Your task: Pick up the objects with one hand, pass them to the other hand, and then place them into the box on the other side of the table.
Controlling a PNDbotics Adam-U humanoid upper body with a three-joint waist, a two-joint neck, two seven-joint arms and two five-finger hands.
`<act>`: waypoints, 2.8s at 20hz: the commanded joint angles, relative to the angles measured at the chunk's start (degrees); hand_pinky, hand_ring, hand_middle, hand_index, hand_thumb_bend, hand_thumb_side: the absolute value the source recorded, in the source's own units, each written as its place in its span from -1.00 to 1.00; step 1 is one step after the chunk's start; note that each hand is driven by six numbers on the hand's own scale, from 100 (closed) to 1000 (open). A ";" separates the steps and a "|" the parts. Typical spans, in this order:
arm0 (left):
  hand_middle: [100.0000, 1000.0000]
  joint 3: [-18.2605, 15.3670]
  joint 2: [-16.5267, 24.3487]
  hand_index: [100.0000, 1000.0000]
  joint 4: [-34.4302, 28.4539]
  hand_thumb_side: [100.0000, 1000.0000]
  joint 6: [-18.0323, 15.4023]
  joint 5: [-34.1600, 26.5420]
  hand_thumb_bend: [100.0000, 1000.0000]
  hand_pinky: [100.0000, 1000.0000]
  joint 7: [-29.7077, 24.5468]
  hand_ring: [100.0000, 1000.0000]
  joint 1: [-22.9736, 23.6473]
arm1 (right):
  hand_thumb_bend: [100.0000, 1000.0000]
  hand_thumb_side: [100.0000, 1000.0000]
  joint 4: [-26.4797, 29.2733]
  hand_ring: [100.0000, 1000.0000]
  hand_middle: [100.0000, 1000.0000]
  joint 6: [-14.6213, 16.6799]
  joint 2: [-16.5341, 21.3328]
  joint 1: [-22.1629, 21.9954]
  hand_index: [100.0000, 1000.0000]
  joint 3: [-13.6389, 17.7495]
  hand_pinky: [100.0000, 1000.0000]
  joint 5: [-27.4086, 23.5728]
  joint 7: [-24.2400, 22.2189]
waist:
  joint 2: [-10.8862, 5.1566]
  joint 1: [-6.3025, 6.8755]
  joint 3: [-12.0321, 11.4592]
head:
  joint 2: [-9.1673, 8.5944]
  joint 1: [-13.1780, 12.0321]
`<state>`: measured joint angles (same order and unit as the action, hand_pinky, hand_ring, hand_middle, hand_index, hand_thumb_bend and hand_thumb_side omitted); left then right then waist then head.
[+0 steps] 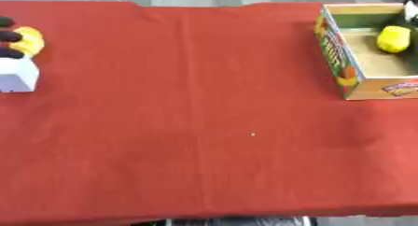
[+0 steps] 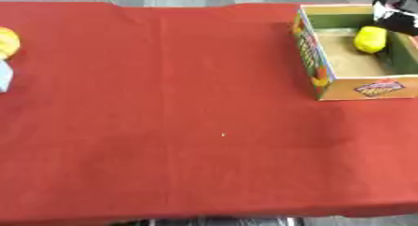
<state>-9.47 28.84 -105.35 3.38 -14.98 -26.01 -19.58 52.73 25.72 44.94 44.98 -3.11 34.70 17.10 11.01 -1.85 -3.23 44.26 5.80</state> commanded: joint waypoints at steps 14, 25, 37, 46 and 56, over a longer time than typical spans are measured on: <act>0.58 15.11 25.09 0.78 20.24 -0.72 -11.74 14.52 0.45 0.67 -10.11 0.60 -16.98 | -1.00 -0.98 24.53 0.24 0.22 14.69 -3.09 -8.43 0.95 -9.20 0.59 14.38 10.23 | -2.10 2.80 0.41 | -0.14 -4.64; 0.57 18.29 19.23 0.77 43.14 -0.84 -30.72 77.75 0.48 0.68 6.52 0.59 -25.83 | -1.00 -0.86 61.43 0.21 0.18 3.94 -4.43 -17.35 0.94 -4.74 0.59 -2.87 -15.47 | -1.23 1.62 3.38 | -2.15 -14.96; 0.53 14.14 13.31 0.72 60.36 -0.89 -31.88 94.84 0.16 0.63 18.26 0.55 -29.77 | -1.00 -0.72 61.86 0.18 0.16 3.87 -6.32 -17.78 0.93 -4.39 0.59 -7.13 -20.23 | -0.85 0.84 4.24 | -3.23 -17.38; 0.02 12.81 12.86 0.33 61.04 -0.90 -31.89 86.01 -0.50 0.49 16.70 0.14 -29.54 | -1.00 -0.71 61.86 0.17 0.15 3.63 -6.72 -18.07 0.93 -4.27 0.59 -7.40 -20.94 | -0.69 0.67 4.49 | -3.18 -17.28; -0.14 10.41 18.56 0.14 47.56 -0.91 -31.39 68.49 -0.86 0.41 1.08 0.04 -27.68 | -1.00 -0.69 61.86 0.17 0.14 3.16 -6.23 -18.59 0.92 -4.41 0.59 -7.70 -21.82 | -1.25 1.36 3.80 | -2.79 -16.38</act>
<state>2.25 44.38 -54.71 -28.18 56.51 -22.94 -46.48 113.39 28.85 37.57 25.91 -8.14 27.40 -4.50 10.97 -0.57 0.58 41.67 -10.81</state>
